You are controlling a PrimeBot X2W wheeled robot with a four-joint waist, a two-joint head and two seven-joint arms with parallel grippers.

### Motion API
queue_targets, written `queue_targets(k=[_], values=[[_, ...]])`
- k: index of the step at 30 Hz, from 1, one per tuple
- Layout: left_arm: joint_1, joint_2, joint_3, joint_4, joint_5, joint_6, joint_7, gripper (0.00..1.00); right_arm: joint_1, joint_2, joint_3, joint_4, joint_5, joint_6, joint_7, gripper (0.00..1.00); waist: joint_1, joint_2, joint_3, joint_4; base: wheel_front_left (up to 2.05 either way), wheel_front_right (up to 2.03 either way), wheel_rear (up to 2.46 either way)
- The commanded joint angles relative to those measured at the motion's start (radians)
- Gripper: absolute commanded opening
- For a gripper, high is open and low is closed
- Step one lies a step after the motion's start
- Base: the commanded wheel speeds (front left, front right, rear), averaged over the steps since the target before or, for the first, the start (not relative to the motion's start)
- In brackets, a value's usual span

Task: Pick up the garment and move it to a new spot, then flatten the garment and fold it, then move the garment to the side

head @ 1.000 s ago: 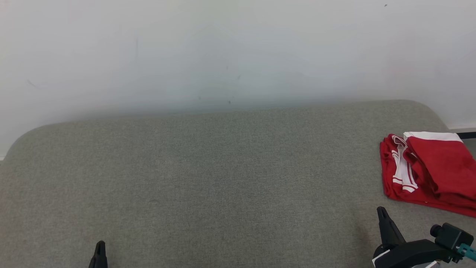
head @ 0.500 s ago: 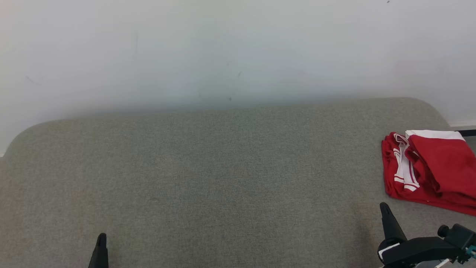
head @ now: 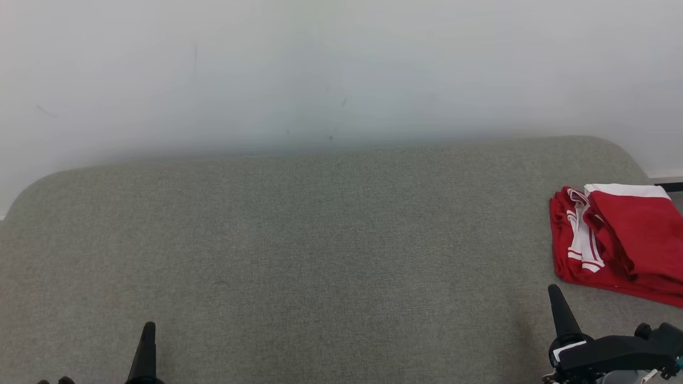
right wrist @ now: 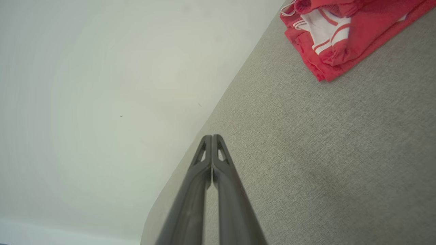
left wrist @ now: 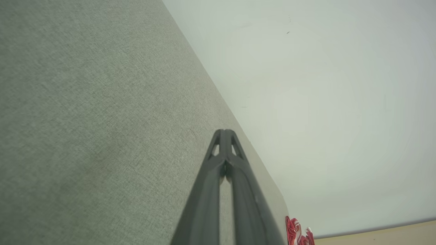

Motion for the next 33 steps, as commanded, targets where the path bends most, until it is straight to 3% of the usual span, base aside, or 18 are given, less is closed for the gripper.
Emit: queue_targets(k=[1,33], values=[[-0.024,0.007,0.0,-0.012,-0.039,-0.003,0.009,0.0,-0.021,0.003,-0.008,-0.015,0.035,-0.001,0.005,0.0,-0.0001,0.0,0.002,0.0,0.0,0.0,0.0],[-0.062,0.008,-0.006,-0.025,-0.324,-0.004,0.085,0.0,-0.023,0.028,-0.046,-0.047,0.311,-0.002,0.055,0.0,-0.0001,0.0,0.027,0.005,0.0,0.0,0.0]])
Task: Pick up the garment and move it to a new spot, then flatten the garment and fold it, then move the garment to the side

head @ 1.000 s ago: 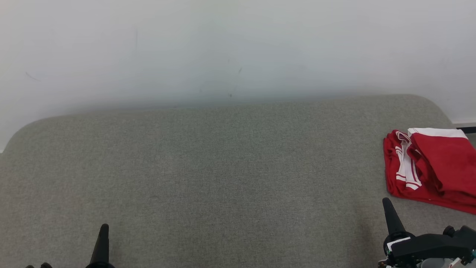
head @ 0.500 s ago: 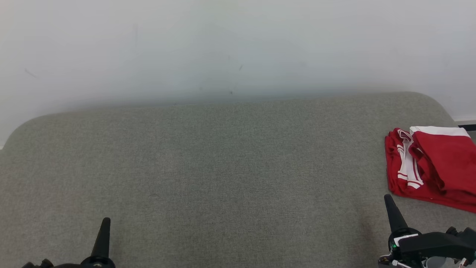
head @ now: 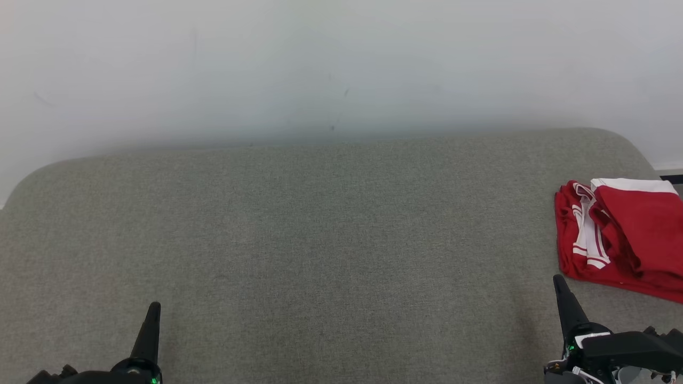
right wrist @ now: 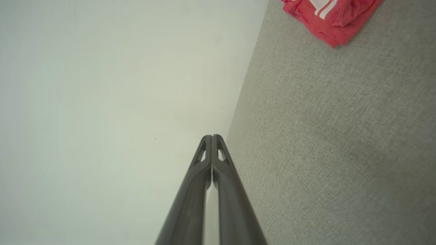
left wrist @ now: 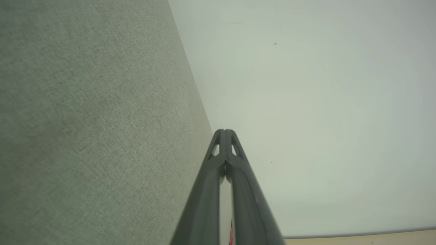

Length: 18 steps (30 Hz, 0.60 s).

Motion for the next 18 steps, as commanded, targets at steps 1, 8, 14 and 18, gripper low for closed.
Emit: queue_targets(k=[1,8,14,18], values=[[-0.018,0.006,0.0,-0.009,-0.026,-0.004,0.007,0.0,-0.014,0.003,-0.005,-0.009,0.021,-0.002,0.004,0.0,0.0,-0.0001,0.001,0.0,0.0,0.0,0.0],[-0.027,0.006,-0.001,-0.011,-0.08,-0.004,0.023,0.0,-0.015,0.008,-0.013,-0.016,0.074,-0.002,0.013,0.0,0.0,-0.0001,0.007,0.001,0.0,0.0,0.0],[-0.03,0.006,-0.002,-0.013,-0.123,-0.004,0.034,0.0,-0.015,0.012,-0.019,-0.021,0.116,-0.002,0.022,0.0,0.0,-0.0001,0.012,0.002,0.0,0.0,0.0],[-0.035,0.006,-0.003,-0.014,-0.154,-0.004,0.041,0.0,-0.015,0.014,-0.023,-0.024,0.145,-0.002,0.027,0.0,0.0,-0.0001,0.015,0.003,0.0,0.0,0.0]])
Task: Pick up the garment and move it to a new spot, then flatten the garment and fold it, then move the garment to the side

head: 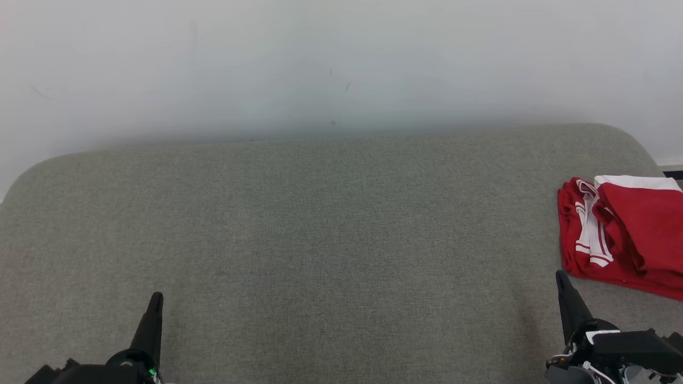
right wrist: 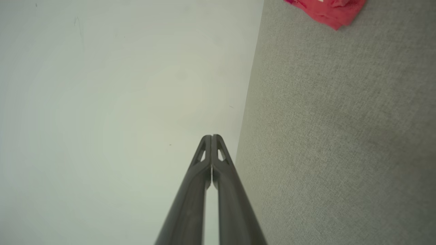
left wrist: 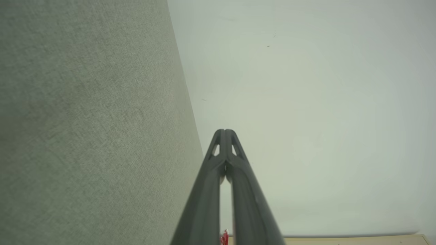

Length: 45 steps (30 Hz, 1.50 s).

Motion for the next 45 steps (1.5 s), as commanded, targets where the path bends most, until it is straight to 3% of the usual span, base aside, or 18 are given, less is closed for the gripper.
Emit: queue_targets(k=[1,13,45], values=[[-0.017,0.006,0.0,-0.007,-0.027,-0.004,0.006,0.0,-0.012,0.003,-0.005,-0.009,0.023,-0.002,0.006,0.0,-0.0001,0.0,0.001,0.0,0.0,0.0,0.0],[-0.026,0.006,-0.002,-0.01,-0.104,-0.005,0.027,0.0,-0.013,0.011,-0.016,-0.017,0.1,-0.002,0.019,0.0,-0.0001,0.0,0.011,0.002,0.0,0.0,0.0],[-0.023,0.006,-0.002,-0.009,-0.102,-0.005,0.027,0.0,-0.01,0.01,-0.015,-0.016,0.095,-0.002,0.019,0.0,-0.0001,0.0,0.011,0.002,0.0,0.0,0.0]])
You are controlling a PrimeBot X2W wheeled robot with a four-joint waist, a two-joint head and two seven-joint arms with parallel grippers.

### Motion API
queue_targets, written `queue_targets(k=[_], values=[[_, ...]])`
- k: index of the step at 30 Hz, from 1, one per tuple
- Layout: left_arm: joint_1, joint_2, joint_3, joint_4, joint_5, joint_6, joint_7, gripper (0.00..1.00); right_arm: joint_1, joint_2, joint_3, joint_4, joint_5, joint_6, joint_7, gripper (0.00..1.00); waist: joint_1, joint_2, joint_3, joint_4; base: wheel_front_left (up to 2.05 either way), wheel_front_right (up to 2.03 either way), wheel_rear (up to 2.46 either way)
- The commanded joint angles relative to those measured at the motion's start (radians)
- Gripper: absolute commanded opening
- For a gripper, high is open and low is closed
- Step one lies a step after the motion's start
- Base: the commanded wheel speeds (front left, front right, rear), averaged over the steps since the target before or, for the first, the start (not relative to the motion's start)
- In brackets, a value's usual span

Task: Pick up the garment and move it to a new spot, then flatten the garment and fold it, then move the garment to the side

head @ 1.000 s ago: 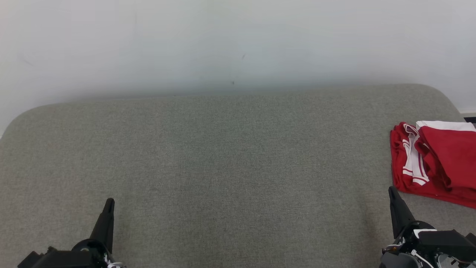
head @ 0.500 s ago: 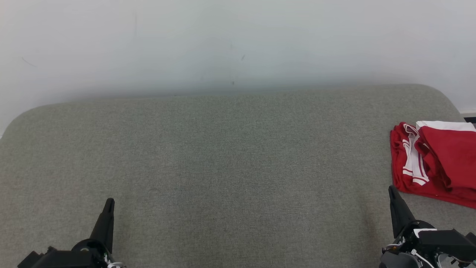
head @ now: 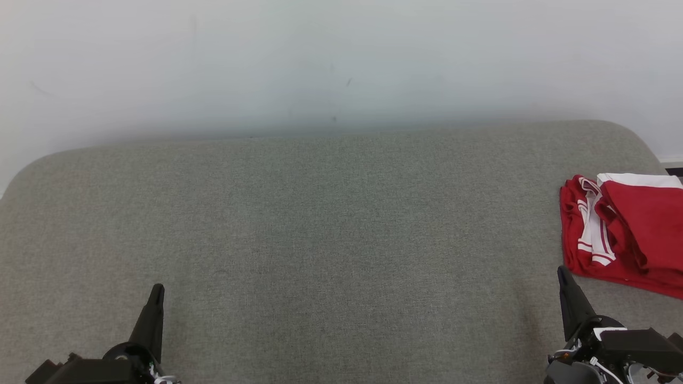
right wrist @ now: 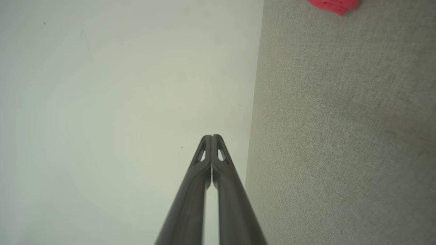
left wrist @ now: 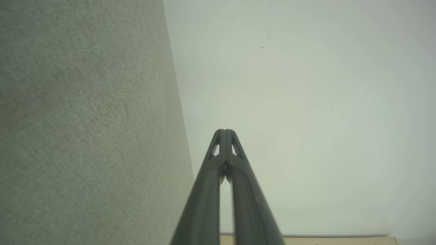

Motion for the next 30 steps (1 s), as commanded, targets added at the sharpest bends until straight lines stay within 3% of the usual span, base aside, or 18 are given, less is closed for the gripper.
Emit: queue_targets(k=[1,30], values=[[-0.006,0.005,0.001,-0.003,-0.004,-0.005,0.004,0.0,-0.004,0.002,-0.002,-0.002,0.001,-0.002,0.003,0.0,0.0,0.0,0.0,0.0,0.0,0.0,0.0],[-0.005,0.005,0.001,-0.003,-0.004,-0.004,0.004,0.0,-0.004,0.002,-0.001,-0.002,0.001,-0.002,0.003,0.0,0.0,0.0,0.0,0.0,0.0,0.0,0.0]])
